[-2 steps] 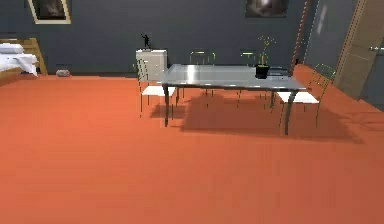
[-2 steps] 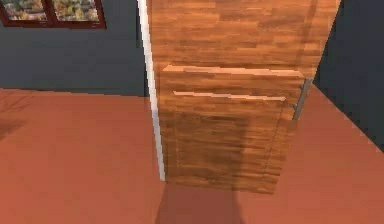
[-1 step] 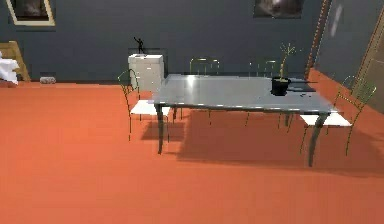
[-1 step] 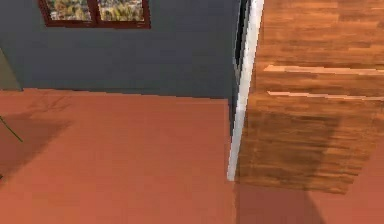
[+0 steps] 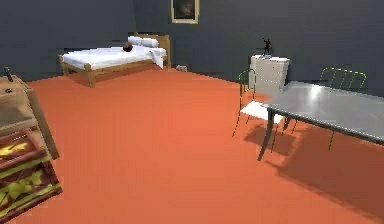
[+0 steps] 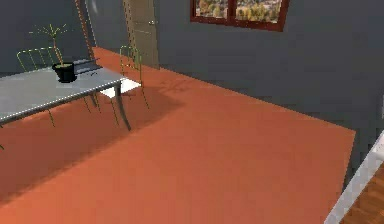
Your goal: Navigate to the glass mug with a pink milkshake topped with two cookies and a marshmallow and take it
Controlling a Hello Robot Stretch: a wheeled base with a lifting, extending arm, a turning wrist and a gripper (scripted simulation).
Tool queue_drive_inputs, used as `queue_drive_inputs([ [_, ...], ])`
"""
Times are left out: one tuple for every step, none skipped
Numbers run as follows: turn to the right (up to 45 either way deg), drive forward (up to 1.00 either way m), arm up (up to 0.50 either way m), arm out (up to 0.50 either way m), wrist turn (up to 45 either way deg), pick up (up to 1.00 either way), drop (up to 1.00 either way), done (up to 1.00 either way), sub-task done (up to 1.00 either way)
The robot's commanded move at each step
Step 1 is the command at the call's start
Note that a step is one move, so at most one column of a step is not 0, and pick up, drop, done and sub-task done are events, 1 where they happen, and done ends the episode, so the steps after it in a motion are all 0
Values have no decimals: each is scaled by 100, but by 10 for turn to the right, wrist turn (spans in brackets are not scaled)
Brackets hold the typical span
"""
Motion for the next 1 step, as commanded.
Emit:
queue_drive_inputs([
  [0, 50, 0, 0, 0, 0, 0, 0, 0],
])
